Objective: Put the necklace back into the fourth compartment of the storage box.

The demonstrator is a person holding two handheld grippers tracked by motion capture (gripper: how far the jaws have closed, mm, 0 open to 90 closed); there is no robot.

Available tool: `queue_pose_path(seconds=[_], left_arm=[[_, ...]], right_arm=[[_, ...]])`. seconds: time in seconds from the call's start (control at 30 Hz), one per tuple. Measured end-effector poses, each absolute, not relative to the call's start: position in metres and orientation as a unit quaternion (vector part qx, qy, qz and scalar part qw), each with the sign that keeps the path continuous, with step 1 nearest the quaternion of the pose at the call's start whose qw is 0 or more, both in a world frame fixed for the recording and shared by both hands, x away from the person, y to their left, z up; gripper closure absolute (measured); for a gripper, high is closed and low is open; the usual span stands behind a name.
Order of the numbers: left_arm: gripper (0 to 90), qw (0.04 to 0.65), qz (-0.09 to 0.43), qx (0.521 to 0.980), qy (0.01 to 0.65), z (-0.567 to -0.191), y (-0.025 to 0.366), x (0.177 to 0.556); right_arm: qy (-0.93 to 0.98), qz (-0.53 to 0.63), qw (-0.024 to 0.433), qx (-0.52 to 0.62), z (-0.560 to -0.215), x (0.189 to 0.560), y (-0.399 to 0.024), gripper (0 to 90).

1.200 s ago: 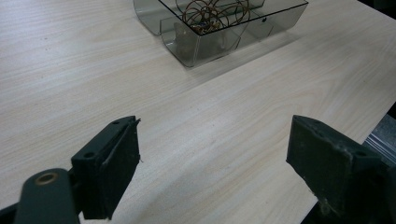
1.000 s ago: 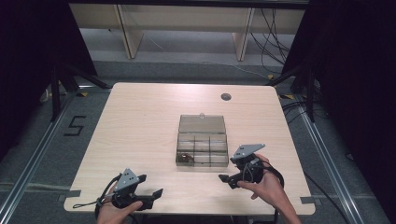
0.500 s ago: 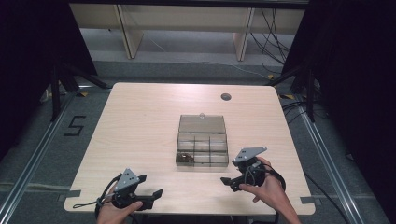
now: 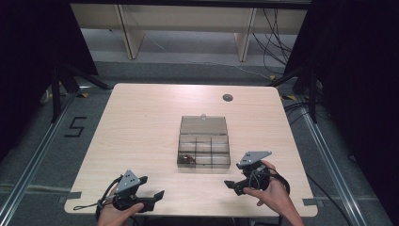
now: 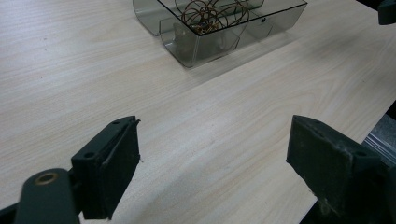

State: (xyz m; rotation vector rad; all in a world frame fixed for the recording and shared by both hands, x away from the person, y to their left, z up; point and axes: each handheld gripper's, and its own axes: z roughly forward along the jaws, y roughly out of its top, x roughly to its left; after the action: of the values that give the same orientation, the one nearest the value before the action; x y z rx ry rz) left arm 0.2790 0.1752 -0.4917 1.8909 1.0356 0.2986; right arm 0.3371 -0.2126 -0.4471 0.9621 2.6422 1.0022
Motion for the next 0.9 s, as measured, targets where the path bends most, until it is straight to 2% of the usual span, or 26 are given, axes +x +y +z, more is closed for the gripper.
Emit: queue_pose_path(seconds=[0.47, 0.9], left_arm=[[16.6, 0.464, 0.122, 0.77, 0.421, -0.492, 0.175, 0.279], [16.6, 0.464, 0.121, 0.771, 0.42, -0.492, 0.175, 0.279]], right_arm=[[0.881, 0.344, 0.096, 0.31, -0.451, 0.332, -0.216, 20.6], [0.882, 0.338, 0.084, 0.318, -0.451, 0.325, -0.225, 20.6]])
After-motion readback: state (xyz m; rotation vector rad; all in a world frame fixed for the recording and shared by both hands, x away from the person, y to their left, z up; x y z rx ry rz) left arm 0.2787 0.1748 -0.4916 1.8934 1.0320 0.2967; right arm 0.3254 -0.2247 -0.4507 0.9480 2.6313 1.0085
